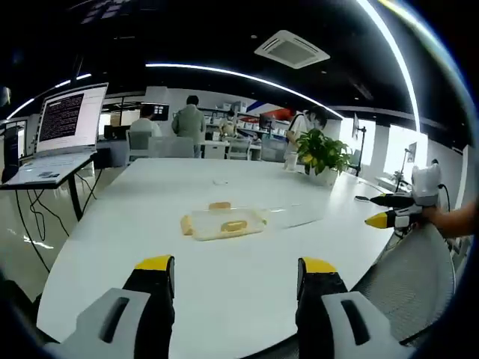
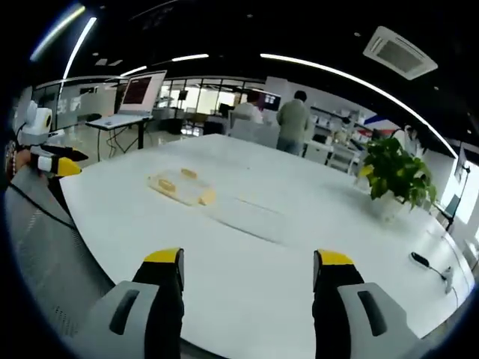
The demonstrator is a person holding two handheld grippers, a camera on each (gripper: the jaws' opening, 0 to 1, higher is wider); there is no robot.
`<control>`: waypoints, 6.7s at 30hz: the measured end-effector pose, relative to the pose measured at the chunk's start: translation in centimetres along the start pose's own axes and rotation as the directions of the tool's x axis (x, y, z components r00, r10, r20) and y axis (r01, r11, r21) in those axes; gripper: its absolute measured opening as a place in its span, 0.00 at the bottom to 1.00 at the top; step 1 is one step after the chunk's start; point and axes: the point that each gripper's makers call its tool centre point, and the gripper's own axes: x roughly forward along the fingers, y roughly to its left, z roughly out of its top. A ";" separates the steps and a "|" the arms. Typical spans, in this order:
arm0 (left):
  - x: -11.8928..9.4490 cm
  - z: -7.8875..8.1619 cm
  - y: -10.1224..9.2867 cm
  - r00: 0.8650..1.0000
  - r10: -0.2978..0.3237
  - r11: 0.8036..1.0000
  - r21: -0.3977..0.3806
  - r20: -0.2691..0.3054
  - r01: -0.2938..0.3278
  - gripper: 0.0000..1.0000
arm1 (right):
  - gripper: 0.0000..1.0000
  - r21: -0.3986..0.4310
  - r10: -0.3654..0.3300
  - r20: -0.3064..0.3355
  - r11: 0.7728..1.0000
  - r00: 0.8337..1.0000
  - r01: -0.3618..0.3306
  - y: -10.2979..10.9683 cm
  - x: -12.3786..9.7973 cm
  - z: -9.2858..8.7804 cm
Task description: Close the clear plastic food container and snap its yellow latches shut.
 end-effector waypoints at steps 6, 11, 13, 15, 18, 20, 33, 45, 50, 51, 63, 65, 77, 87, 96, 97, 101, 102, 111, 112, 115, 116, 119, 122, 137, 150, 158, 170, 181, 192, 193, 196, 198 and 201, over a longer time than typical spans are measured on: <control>0.0 0.0 0.0 1.000 -0.001 1.000 -0.001 0.001 0.001 0.62 | 0.67 0.001 0.000 0.002 1.000 1.000 0.000 0.0 0.0 0.0; 0.0 0.0 -0.1 1.000 -0.003 1.000 0.000 0.001 0.003 0.61 | 0.67 0.000 0.002 0.002 1.000 1.000 -0.002 0.0 0.0 0.1; 0.0 0.0 -0.2 1.000 -0.007 1.000 0.005 -0.003 0.007 0.61 | 0.67 0.000 0.001 0.000 1.000 1.000 -0.001 0.0 0.0 0.0; 0.0 -0.1 -0.2 1.000 -0.004 1.000 0.005 -0.005 0.004 0.61 | 0.67 0.000 0.000 -0.001 1.000 1.000 0.000 0.0 0.0 0.0; 0.0 -0.1 -0.2 1.000 -0.005 1.000 0.007 -0.007 0.005 0.61 | 0.67 -0.001 0.001 0.000 1.000 1.000 -0.001 0.0 0.0 0.0; 0.0 -0.1 -0.2 1.000 -0.008 1.000 0.007 -0.005 0.008 0.61 | 0.67 -0.001 0.002 0.001 1.000 1.000 -0.002 0.0 0.0 0.0; 0.0 0.3 -0.7 0.999 -0.027 0.999 0.025 0.018 0.027 0.61 | 0.65 0.000 0.010 0.020 1.000 1.000 -0.010 0.1 -0.1 0.3; 0.0 1.5 0.4 0.995 -0.005 1.000 0.012 0.104 0.004 0.60 | 0.65 -0.004 0.012 0.066 1.000 0.998 -0.012 0.2 -0.3 1.1; 0.0 1.7 0.4 0.993 -0.015 1.000 0.014 0.119 0.013 0.60 | 0.65 -0.002 0.003 0.081 1.000 0.997 -0.002 0.0 -0.4 1.3; 0.1 1.6 0.4 0.993 -0.018 1.000 0.013 0.113 0.017 0.60 | 0.66 -0.004 0.003 0.080 1.000 0.997 -0.003 0.0 -0.4 1.2; 0.0 1.1 0.6 0.996 0.002 1.000 0.003 0.089 -0.003 0.66 | 0.68 -0.021 0.002 0.022 1.000 1.000 -0.002 0.2 -0.2 0.3; 0.0 1.2 0.5 0.996 0.005 1.000 -0.009 0.090 -0.004 0.65 | 0.69 -0.020 -0.006 0.009 1.000 1.000 0.006 0.0 -0.1 0.1; -0.1 1.2 0.0 0.996 -0.017 1.000 -0.024 0.086 0.020 0.65 | 0.71 0.006 -0.032 0.030 0.999 0.999 0.031 -0.4 -0.4 0.3; -0.3 1.3 0.7 0.995 0.007 0.999 -0.043 0.101 -0.003 0.64 | 0.70 0.016 -0.033 0.049 0.999 0.998 0.033 -0.2 -0.6 0.7; -0.5 1.3 1.4 0.995 0.043 0.995 -0.090 0.087 -0.035 0.79 | 0.81 0.096 0.011 0.076 0.995 0.997 -0.018 0.3 -0.7 1.3; -0.4 1.3 1.3 0.996 0.036 0.996 -0.090 0.083 -0.029 0.83 | 0.82 0.105 0.017 0.075 0.994 0.997 -0.025 0.4 -0.7 1.3; 0.0 1.3 0.7 0.998 -0.018 0.997 -0.078 0.052 0.022 0.95 | 0.83 0.132 0.048 0.017 0.990 0.999 -0.050 0.4 -0.7 0.8; 0.1 1.4 0.7 0.998 -0.029 0.996 -0.085 0.047 0.033 0.99 | 0.84 0.151 0.053 -0.009 0.987 0.999 -0.051 0.0 -0.6 0.6; 1.5 3.9 2.4 0.993 -0.106 0.994 -0.035 0.043 0.107 0.99 | 0.84 -0.009 0.161 0.060 0.987 0.985 -0.161 -0.3 1.8 6.4; 1.8 4.1 2.6 0.994 -0.104 0.994 -0.021 0.024 0.104 0.99 | 0.84 -0.031 0.182 0.073 0.983 0.981 -0.180 0.1 2.1 7.4; 2.5 5.3 2.4 0.988 -0.146 0.989 0.012 0.038 0.146 0.99 | 0.83 -0.080 0.245 0.084 0.968 0.966 -0.239 1.4 2.8 9.0; 2.9 5.5 2.4 0.986 -0.163 0.987 0.022 0.026 0.162 0.99 | 0.83 -0.117 0.278 0.080 0.956 0.957 -0.268 2.0 3.2 9.6; 4.1 5.7 2.6 0.978 -0.205 0.975 0.082 -0.044 0.208 0.99 | 0.83 -0.224 0.340 0.020 0.918 0.940 -0.327 3.1 4.4 10.0; 5.6 5.1 4.3 0.972 -0.164 0.947 0.250 -0.167 0.202 0.99 | 0.86 -0.309 0.423 -0.057 0.854 0.905 -0.418 4.7 5.6 10.4; 10.9 4.4 4.9 0.873 -0.233 0.793 0.436 -0.428 0.425 0.99 | 0.79 -0.555 0.521 -0.275 0.600 0.808 -0.576 8.2 10.1 10.2; 14.7 4.0 6.4 0.803 -0.180 0.649 0.545 -0.568 0.531 0.96 | 0.71 -0.604 0.536 -0.431 0.426 0.726 -0.674 9.0 14.9 9.0; 16.8 3.6 6.7 0.766 -0.184 0.609 0.541 -0.616 0.580 0.93 | 0.69 -0.608 0.511 -0.510 0.355 0.692 -0.710 8.9 17.4 7.4; 19.8 0.7 6.3 0.653 -0.199 0.543 0.472 -0.731 0.694 0.83 | 0.68 -0.568 0.474 -0.618 0.284 0.628 -0.773 9.2 21.0 5.6; 21.9 -1.4 8.0 0.596 -0.234 0.547 0.403 -0.768 0.734 0.73 | 0.58 -0.493 0.470 -0.688 0.257 0.553 -0.831 10.1 23.5 3.6; 23.4 -3.9 9.3 0.548 -0.205 0.518 0.385 -0.811 0.763 0.54 | 0.54 -0.423 0.466 -0.724 0.282 0.508 -0.861 10.1 25.6 1.9; 23.4 -4.0 9.2 0.545 -0.205 0.509 0.386 -0.813 0.769 0.51 | 0.54 -0.402 0.473 -0.728 0.291 0.496 -0.868 10.2 25.7 1.8; 23.1 -4.6 8.8 0.497 -0.225 0.512 0.332 -0.838 0.792 0.44 | 0.53 -0.375 0.488 -0.725 0.311 0.485 -0.874 10.5 26.0 1.8; 23.0 -4.5 8.8 0.495 -0.226 0.501 0.336 -0.839 0.798 0.43 | 0.52 -0.355 0.497 -0.727 0.317 0.473 -0.879 10.8 26.2 1.8; 22.9 -4.6 8.6 0.486 -0.231 0.474 0.339 -0.843 0.812 0.42 | 0.50 -0.325 0.504 -0.737 0.319 0.450 -0.890 11.2 26.2 1.4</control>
